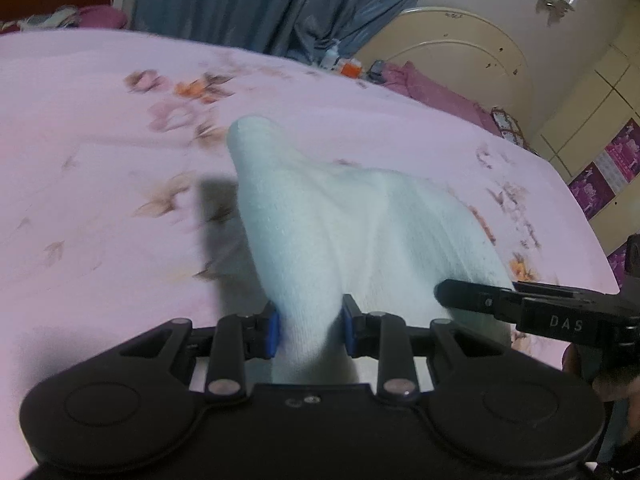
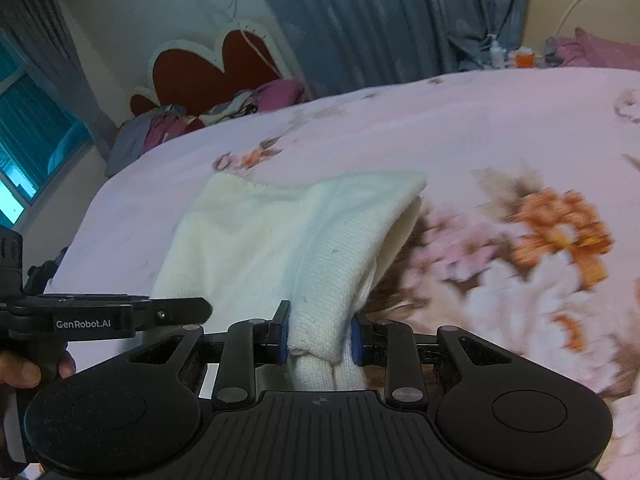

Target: Fold small clothes

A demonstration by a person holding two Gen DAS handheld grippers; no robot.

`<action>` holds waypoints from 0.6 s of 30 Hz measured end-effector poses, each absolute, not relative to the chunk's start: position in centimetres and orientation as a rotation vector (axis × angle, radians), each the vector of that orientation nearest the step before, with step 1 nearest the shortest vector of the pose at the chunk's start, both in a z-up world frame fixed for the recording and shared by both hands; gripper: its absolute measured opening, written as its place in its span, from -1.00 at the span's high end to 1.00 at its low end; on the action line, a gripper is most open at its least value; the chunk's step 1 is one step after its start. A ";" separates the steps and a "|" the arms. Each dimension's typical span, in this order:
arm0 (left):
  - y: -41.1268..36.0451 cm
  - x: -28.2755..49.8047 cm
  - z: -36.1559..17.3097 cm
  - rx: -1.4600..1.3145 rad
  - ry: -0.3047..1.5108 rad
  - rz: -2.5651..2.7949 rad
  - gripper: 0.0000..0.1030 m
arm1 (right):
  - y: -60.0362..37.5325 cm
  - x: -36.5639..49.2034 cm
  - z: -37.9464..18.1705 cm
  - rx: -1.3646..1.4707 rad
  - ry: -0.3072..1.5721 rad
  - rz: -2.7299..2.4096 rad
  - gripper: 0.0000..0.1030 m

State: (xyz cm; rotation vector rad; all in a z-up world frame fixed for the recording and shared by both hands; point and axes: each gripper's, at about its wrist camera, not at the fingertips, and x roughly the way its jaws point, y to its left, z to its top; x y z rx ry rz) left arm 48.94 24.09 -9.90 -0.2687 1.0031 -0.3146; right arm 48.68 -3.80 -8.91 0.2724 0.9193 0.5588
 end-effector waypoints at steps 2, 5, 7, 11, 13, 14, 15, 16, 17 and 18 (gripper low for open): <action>25.4 49.1 -11.1 -0.289 1.030 -0.317 0.37 | -2.6 48.9 -9.8 0.271 0.942 0.560 0.46; 26.8 49.5 -13.1 -0.354 1.036 -0.322 0.11 | -2.2 49.7 -12.2 0.269 0.987 0.525 0.46; 27.3 49.3 -13.7 -0.395 1.028 -0.332 0.10 | -3.0 50.4 -13.7 0.328 1.009 0.518 0.46; 27.4 48.6 -14.1 -0.436 1.024 -0.382 0.10 | -4.4 51.2 -14.3 0.395 1.035 0.562 0.43; 27.5 48.4 -14.2 -0.449 1.017 -0.385 0.15 | -4.8 51.5 -14.5 0.404 1.045 0.575 0.33; 27.4 48.4 -14.3 -0.449 1.010 -0.381 0.19 | -4.5 51.5 -14.4 0.409 1.049 0.576 0.33; 27.2 48.4 -14.3 -0.438 1.004 -0.375 0.23 | -4.4 51.6 -14.5 0.406 1.049 0.570 0.33; 27.0 48.5 -14.1 -0.426 0.999 -0.368 0.24 | -4.0 51.2 -14.1 0.389 1.042 0.562 0.34; 27.0 48.5 -13.8 -0.420 0.998 -0.363 0.24 | -3.6 51.1 -13.8 0.365 1.034 0.555 0.34; 27.0 48.5 -13.5 -0.406 0.993 -0.360 0.24 | -3.3 51.0 -13.5 0.343 1.031 0.550 0.34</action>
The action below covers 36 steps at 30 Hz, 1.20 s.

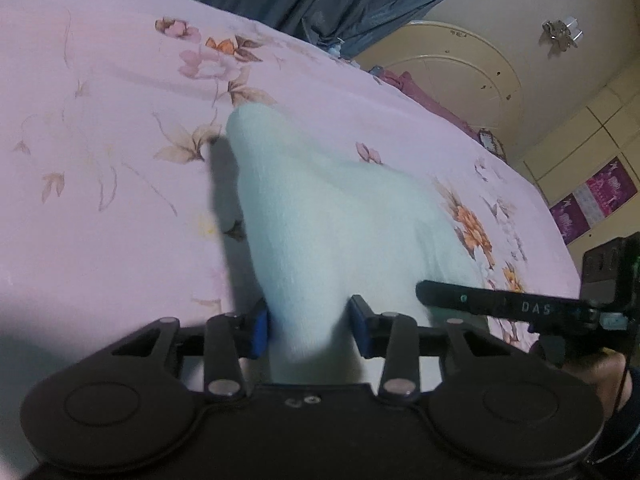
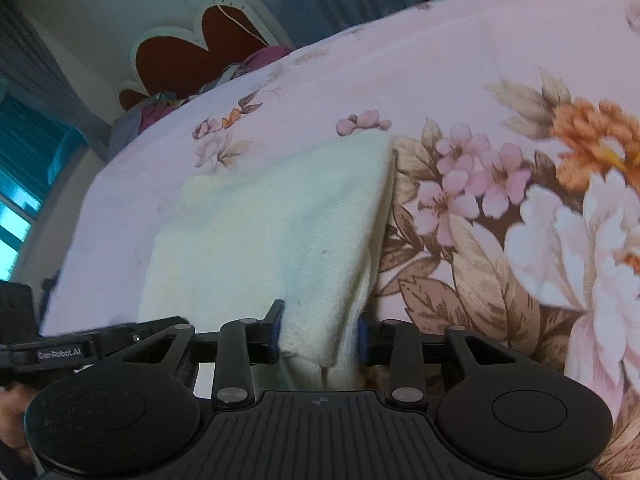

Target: Fold small clothes

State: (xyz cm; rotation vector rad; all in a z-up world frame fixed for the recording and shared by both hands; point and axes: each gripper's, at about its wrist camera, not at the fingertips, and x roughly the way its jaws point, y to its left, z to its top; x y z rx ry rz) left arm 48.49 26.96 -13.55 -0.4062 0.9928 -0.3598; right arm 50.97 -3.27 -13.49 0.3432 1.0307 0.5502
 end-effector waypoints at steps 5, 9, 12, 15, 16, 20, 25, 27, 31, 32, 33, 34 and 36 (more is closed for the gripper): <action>27.4 48.3 -10.0 -0.259 0.864 -0.275 0.17 | -4.2 50.4 -10.4 0.221 0.925 0.452 -0.13; 25.3 50.4 -8.3 -0.174 0.804 -0.306 0.20 | -3.2 52.2 -8.4 0.170 0.832 0.496 0.67; 22.9 52.7 -9.1 -0.117 0.843 -0.327 0.20 | -0.5 54.1 -8.9 0.095 0.836 0.538 0.72; 22.0 54.2 -11.8 -0.104 0.927 -0.302 0.20 | 1.6 55.9 -12.1 -0.019 0.912 0.502 0.72; 22.0 54.2 -12.3 -0.114 0.914 -0.298 0.20 | 1.6 56.2 -12.9 -0.049 0.900 0.491 0.70; 21.8 53.5 -11.9 -0.105 0.897 -0.296 0.25 | 1.2 56.2 -12.9 -0.041 0.902 0.484 0.67; 21.6 49.8 -9.3 -0.069 0.819 -0.340 0.25 | -0.3 52.8 -10.1 -0.022 0.834 0.516 0.67; 21.2 48.1 -9.1 -0.059 0.815 -0.369 0.30 | -0.8 51.0 -9.4 -0.029 0.824 0.551 0.67; 20.7 46.3 -11.0 -0.039 0.856 -0.387 0.32 | 0.2 48.0 -10.3 -0.124 0.860 0.576 0.67; 20.7 46.1 -11.5 -0.045 0.854 -0.389 0.32 | 0.4 47.8 -11.1 -0.162 0.873 0.559 0.67; 20.7 46.0 -11.6 -0.053 0.846 -0.386 0.33 | 0.3 47.8 -11.8 -0.153 0.879 0.549 0.67; 20.6 45.9 -11.6 -0.055 0.846 -0.381 0.33 | 0.3 47.9 -12.0 -0.134 0.880 0.536 0.67; 20.5 45.6 -10.9 -0.069 0.848 -0.371 0.32 | 0.5 47.7 -11.6 -0.119 0.882 0.501 0.67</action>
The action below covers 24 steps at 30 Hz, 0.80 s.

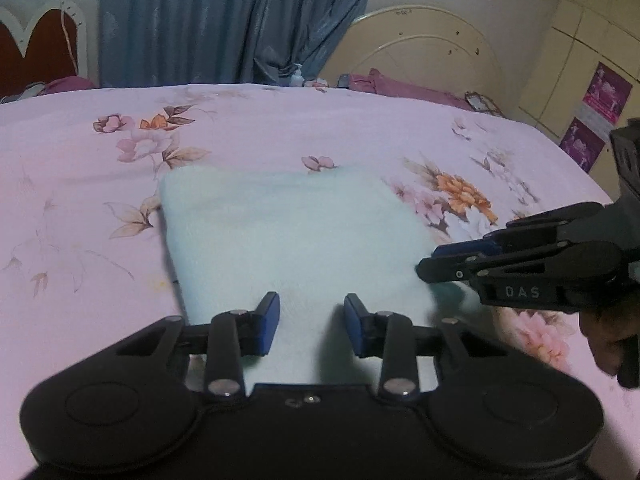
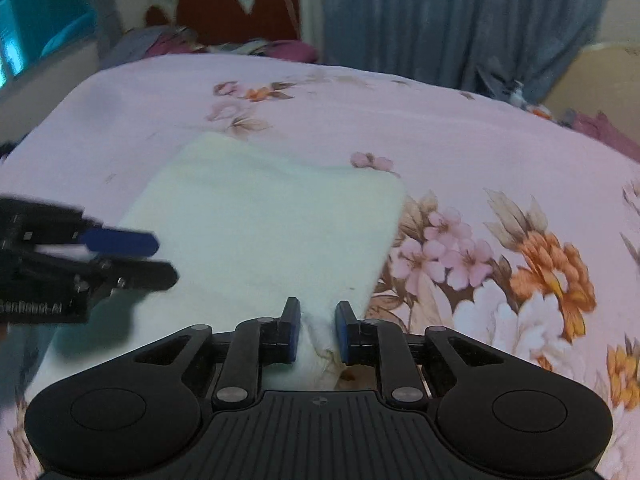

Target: Fold small clothes

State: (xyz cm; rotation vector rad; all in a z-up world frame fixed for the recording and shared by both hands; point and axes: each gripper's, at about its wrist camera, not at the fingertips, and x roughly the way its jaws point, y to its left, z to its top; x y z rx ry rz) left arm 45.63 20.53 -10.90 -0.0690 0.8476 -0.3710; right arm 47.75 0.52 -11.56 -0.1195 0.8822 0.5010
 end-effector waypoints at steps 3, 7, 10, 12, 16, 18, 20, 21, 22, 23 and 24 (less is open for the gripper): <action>20.6 43.5 -9.8 -0.077 0.826 -0.363 0.32 | 0.7 45.7 -9.6 -0.138 0.832 0.512 0.67; 21.1 39.6 -9.5 -0.127 0.817 -0.296 0.32 | -0.1 42.1 -8.3 -0.111 0.820 0.560 0.67; 21.2 36.9 -10.1 -0.146 0.837 -0.253 0.32 | -0.8 39.2 -8.6 -0.105 0.839 0.588 0.67; 21.1 35.8 -10.3 -0.148 0.841 -0.234 0.32 | -1.0 37.9 -9.4 -0.102 0.854 0.594 0.67; 20.3 34.6 -10.4 -0.144 0.854 -0.212 0.32 | -1.7 36.5 -10.8 -0.080 0.886 0.586 0.67; 19.9 34.3 -10.7 -0.125 0.864 -0.205 0.32 | -2.1 36.3 -11.2 -0.077 0.893 0.573 0.67; 19.6 34.0 -11.1 -0.118 0.870 -0.187 0.34 | -2.5 36.3 -11.7 -0.080 0.903 0.560 0.67; 19.7 33.8 -11.3 -0.119 0.871 -0.180 0.34 | -2.7 36.4 -12.0 -0.078 0.911 0.552 0.67; 19.6 33.6 -11.4 -0.117 0.874 -0.170 0.34 | -3.0 36.4 -12.3 -0.073 0.919 0.549 0.67; 19.6 33.4 -11.5 -0.116 0.873 -0.164 0.34 | -3.2 36.4 -12.6 -0.065 0.926 0.549 0.67; 19.5 33.2 -11.5 -0.112 0.872 -0.159 0.34 | -3.5 36.3 -12.8 -0.055 0.933 0.549 0.67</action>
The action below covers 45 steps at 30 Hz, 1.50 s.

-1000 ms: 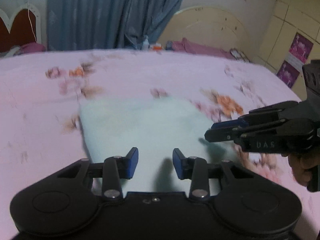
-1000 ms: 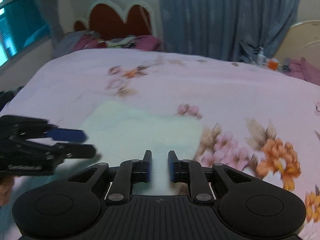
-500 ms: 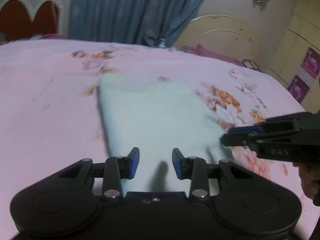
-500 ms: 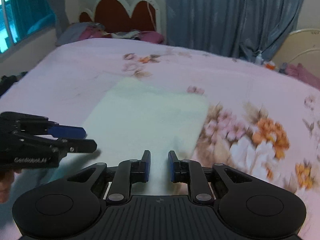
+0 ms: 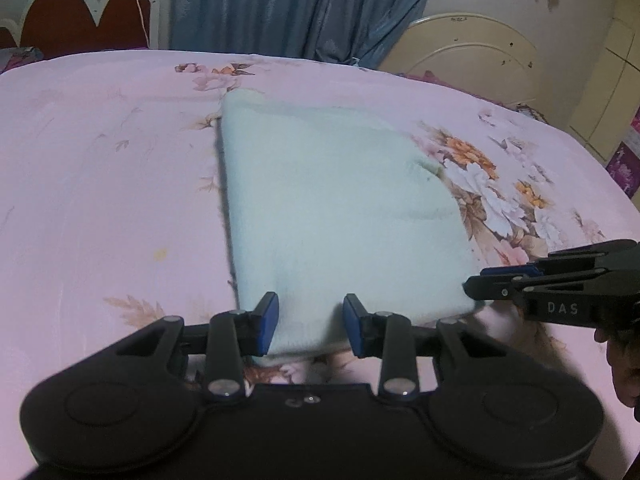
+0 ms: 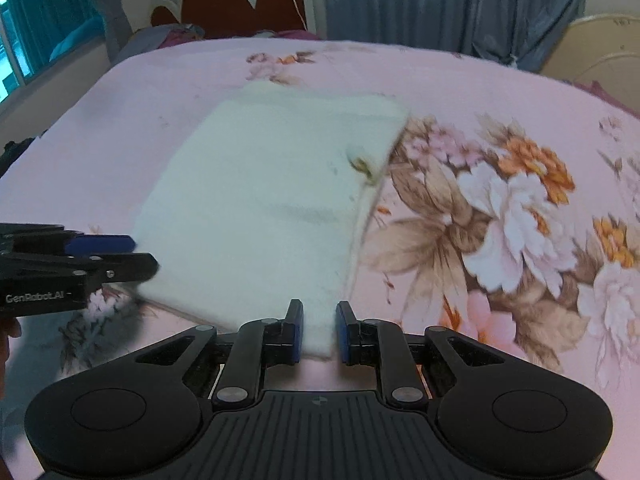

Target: Fold small clothes

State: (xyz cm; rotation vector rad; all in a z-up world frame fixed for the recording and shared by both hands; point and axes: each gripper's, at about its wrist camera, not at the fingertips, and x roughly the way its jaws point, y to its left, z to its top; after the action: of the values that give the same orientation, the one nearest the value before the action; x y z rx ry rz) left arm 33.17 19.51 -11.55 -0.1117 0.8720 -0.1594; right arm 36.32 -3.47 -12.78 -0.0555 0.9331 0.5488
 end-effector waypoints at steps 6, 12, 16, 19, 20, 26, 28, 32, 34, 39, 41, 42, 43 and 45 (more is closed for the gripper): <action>18.9 32.2 -11.0 -0.077 0.863 -0.132 0.34 | -3.9 35.3 -12.2 -0.030 0.914 0.545 0.67; 18.3 29.8 -9.5 -0.062 0.828 -0.123 0.28 | -5.4 32.4 -9.1 0.014 0.834 0.550 0.67; 17.5 28.1 -9.1 -0.059 0.818 -0.115 0.09 | -6.4 30.2 -7.8 0.025 0.804 0.545 0.67; 16.9 26.7 -8.5 -0.050 0.769 -0.062 -0.98 | -7.1 29.2 -7.5 0.028 0.792 0.531 0.67; 16.7 26.0 -8.2 -0.042 0.736 -0.050 -0.99 | -7.3 28.8 -7.5 0.027 0.790 0.515 0.66; 16.0 23.9 -6.8 -0.057 0.745 -0.043 -0.99 | -9.5 26.1 -6.6 0.052 0.737 0.474 -0.89; 15.7 23.1 -6.4 -0.062 0.749 -0.038 -0.99 | -10.0 25.2 -6.1 0.052 0.721 0.464 -0.89; 15.2 21.4 -5.1 -0.062 0.725 -0.034 -0.99 | -10.7 23.3 -4.9 0.056 0.698 0.445 -0.89; 14.8 20.7 -4.6 -0.076 0.726 -0.041 -0.99 | -10.9 22.5 -4.5 0.062 0.700 0.442 -1.00; 14.1 19.0 -3.5 -0.096 0.708 -0.030 -0.99 | -11.2 20.1 -4.0 0.029 0.677 0.416 -1.00; 13.8 18.2 -3.1 -0.093 0.700 -0.034 -0.99 | -11.7 19.4 -3.9 0.023 0.672 0.409 -1.00; 13.6 17.8 -2.9 -0.092 0.698 -0.032 -0.99 | -12.0 19.0 -3.7 0.027 0.673 0.404 -1.00; 13.4 17.4 -2.8 -0.089 0.695 -0.032 -0.99 | -12.3 18.8 -3.6 0.032 0.675 0.400 -1.00; 13.0 16.4 -2.3 -0.082 0.690 -0.034 -0.99 | -12.9 18.1 -3.2 0.042 0.677 0.391 -1.00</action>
State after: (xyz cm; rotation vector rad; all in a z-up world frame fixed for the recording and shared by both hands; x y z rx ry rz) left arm 16.39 13.04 -2.33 -0.0817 0.6903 -0.0337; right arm 18.13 -12.94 -3.21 0.0423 0.6765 0.3910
